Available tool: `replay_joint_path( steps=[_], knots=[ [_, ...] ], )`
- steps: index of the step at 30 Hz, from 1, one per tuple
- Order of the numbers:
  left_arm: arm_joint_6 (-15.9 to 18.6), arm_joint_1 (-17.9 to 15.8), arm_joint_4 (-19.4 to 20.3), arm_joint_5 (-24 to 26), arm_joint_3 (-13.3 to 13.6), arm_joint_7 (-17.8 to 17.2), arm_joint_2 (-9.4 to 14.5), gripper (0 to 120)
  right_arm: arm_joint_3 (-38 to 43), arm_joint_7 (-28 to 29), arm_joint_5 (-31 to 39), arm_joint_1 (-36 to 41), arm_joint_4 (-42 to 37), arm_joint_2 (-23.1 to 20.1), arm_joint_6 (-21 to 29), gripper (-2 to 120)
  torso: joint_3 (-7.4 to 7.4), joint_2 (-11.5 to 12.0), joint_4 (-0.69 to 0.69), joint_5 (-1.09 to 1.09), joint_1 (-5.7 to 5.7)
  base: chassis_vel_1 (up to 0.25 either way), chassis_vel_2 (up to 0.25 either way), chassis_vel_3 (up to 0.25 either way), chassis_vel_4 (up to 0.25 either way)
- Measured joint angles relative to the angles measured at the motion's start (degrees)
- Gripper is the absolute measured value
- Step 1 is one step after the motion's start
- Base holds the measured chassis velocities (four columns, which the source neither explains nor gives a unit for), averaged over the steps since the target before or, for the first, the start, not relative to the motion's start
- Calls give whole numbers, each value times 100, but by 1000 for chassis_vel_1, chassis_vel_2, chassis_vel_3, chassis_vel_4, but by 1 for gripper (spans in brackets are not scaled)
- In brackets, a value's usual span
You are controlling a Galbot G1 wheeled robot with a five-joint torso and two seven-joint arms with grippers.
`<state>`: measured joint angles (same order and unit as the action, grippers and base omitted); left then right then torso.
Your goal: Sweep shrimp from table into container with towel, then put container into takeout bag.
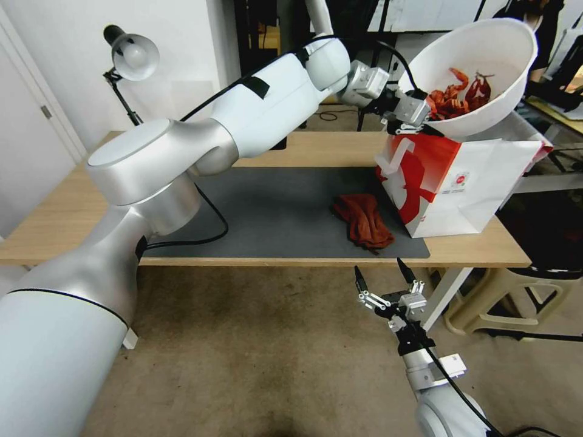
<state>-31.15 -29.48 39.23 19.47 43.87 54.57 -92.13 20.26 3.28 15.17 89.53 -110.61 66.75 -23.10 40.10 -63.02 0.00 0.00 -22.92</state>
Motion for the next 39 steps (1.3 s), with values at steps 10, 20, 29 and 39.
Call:
replay_joint_path(
  steps=[10,20,29,39],
  knots=[
    [34,-46,63,230,69,-500,0,52,-6,-4,-4,49,-44,15,6,100,0,0,0,0,0,0,0,0,0],
    [443,114,714,947,563,-3134,0,90,55,1,-19,129,-137,69,14,100,0,0,0,0,-1,0,0,0,0],
    [1433,715,1947,2102,729,-6340,51,100,159,30,9,185,-250,49,16,100,0,0,3,-1,-1,0,0,0,0],
    [2291,2038,3296,2953,-538,-7906,1192,100,239,19,56,160,-343,136,0,100,0,0,-1,1,-1,0,0,0,0]
  ],
)
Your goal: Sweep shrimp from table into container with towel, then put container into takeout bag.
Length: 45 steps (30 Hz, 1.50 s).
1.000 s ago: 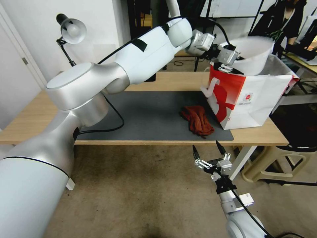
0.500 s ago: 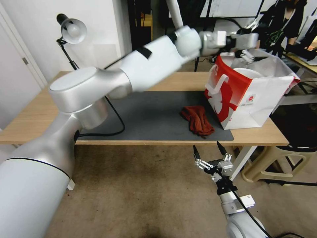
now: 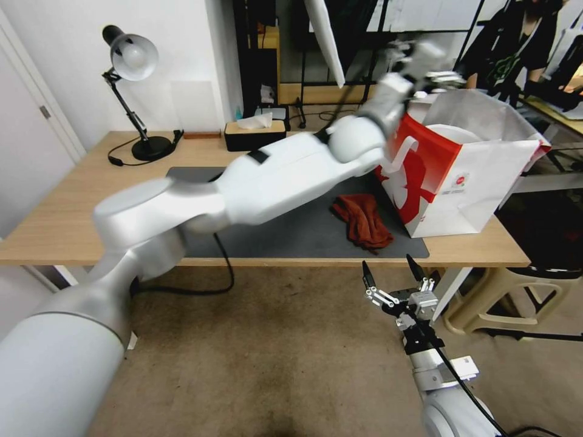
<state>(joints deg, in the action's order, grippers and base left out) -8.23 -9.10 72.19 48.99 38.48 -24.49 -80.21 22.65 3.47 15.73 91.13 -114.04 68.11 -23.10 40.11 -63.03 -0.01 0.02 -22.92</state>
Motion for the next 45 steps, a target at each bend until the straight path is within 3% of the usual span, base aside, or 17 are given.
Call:
replay_joint_path(
  steps=[2,3,5,7,9,10,12,13,14,17,18,22,23,25,29,35,45],
  knots=[
    [-16,563,399,-139,-427,35,542,100,22,37,-25,-4,-48,46,5,100,0,0,0,2,0,0,0,0,0],
    [-16,563,399,-139,-427,35,542,100,22,37,-25,-4,-48,46,5,100,0,0,0,2,0,0,0,0,0],
    [-139,1131,773,-394,-756,149,1054,100,53,76,-48,-7,-85,86,20,100,0,0,0,2,0,0,0,0,0],
    [-174,1242,844,-456,-822,181,1150,100,59,84,-52,-7,-91,92,21,100,0,0,0,3,0,0,0,0,0],
    [-378,2186,1418,-833,-1382,395,2002,100,139,135,-85,-2,-148,152,55,100,0,0,0,4,0,0,0,0,0],
    [-378,2186,1418,-833,-1382,395,2002,100,139,135,-85,-2,-148,152,55,100,0,0,0,4,0,0,0,0,0],
    [-517,2874,1777,-1015,-1848,509,2509,100,185,163,-118,-16,-166,194,64,100,0,0,-1,4,0,0,0,0,0],
    [-605,3489,2103,-1148,-2329,618,2839,100,221,179,-148,-30,-169,226,69,100,0,0,-4,4,0,0,0,0,0],
    [-605,3489,2103,-1148,-2329,618,2839,100,221,179,-148,-30,-169,226,69,100,0,0,-4,4,0,0,0,0,0],
    [-820,5070,2923,-1373,-3382,876,3383,100,260,226,-229,-72,-171,322,80,100,-1,0,1,-2,2,0,0,0,0],
    [-820,5070,2923,-1373,-3382,876,3383,100,260,226,-229,-72,-171,322,80,100,-1,0,1,-2,2,0,0,0,0],
    [-1223,6638,3475,-1781,-4168,948,3534,100,299,249,-307,-101,-171,434,81,100,-2,0,0,-3,2,0,0,0,0],
    [-1223,6638,3475,-1781,-4168,948,3534,100,299,249,-307,-101,-171,434,81,100,-2,0,0,-3,2,0,0,0,0],
    [-1548,7402,3535,-2134,-4427,892,3409,100,343,249,-345,-107,-169,499,81,100,-1,0,4,1,2,0,0,0,0],
    [-2054,8169,3388,-2714,-4701,856,3117,100,358,245,-426,-136,-126,584,65,100,-1,-1,2,0,2,0,0,0,0],
    [-2491,8721,3153,-3275,-4979,784,2767,100,302,201,-569,-182,28,743,-72,100,0,0,1,-2,2,0,0,0,0],
    [-2526,8821,3139,-3372,-5019,775,2700,100,239,211,-705,-182,67,830,-85,100,0,0,1,-2,1,0,0,0,0]
  ],
)
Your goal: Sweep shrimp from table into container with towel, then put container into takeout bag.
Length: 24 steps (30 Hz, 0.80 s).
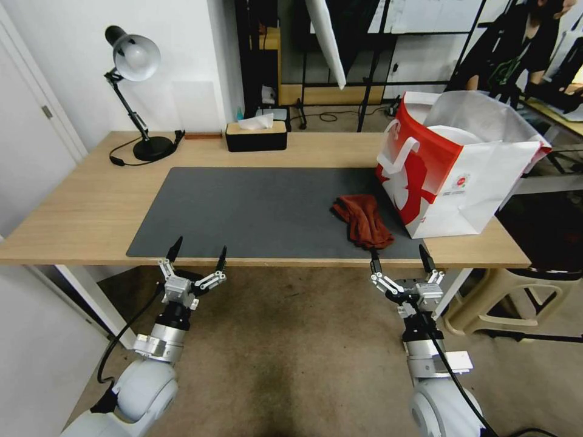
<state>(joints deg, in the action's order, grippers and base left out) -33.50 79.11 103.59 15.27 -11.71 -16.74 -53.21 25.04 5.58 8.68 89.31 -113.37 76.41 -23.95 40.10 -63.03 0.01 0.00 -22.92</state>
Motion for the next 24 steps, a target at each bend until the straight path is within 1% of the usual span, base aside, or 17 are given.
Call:
replay_joint_path(
  steps=[24],
  knots=[
    [37,-57,-12,32,38,2,3,100,-3,4,5,2,0,-7,0,100,0,1,-1,0,0,0,0,0,0]
  ],
)
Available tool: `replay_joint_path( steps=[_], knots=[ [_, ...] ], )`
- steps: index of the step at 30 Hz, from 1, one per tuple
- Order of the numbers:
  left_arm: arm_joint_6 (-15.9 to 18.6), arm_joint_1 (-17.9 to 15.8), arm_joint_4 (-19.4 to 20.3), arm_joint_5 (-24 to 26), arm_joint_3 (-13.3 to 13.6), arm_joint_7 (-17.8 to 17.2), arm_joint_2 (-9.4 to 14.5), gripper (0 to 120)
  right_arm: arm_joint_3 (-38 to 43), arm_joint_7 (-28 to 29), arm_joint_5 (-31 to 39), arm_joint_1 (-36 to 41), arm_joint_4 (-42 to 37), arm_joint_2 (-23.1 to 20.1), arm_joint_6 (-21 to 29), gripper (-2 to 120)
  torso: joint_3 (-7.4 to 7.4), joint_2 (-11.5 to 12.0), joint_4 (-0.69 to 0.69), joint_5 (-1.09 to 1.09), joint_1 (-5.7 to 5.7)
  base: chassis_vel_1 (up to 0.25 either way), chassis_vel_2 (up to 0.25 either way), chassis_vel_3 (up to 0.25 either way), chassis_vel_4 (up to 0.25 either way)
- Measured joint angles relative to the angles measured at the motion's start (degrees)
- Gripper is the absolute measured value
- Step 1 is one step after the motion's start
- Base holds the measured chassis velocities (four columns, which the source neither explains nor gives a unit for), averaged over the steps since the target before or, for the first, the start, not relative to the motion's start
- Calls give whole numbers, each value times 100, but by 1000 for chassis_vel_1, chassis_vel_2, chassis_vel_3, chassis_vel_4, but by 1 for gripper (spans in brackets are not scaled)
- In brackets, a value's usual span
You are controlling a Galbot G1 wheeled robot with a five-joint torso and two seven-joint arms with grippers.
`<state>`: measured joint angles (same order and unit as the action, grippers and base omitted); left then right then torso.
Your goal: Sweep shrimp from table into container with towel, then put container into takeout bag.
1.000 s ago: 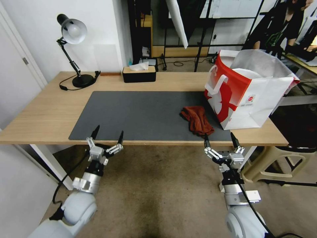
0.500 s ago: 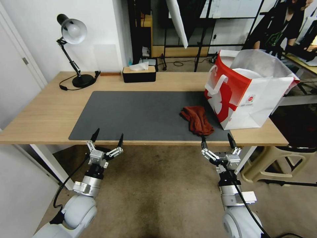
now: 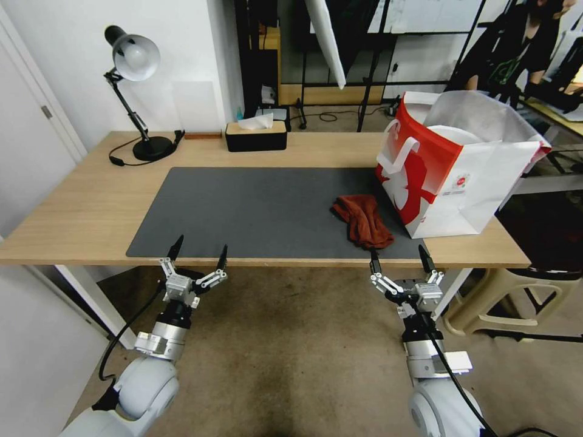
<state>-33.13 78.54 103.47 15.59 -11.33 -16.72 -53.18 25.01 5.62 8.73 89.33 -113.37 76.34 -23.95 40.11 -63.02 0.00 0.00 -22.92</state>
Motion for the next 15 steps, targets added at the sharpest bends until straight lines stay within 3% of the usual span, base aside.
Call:
replay_joint_path(
  steps=[15],
  knots=[
    [4,-4,-1,4,4,0,1,100,0,0,3,0,0,-2,2,100,0,0,0,0,0,0,0,0,0]
  ],
)
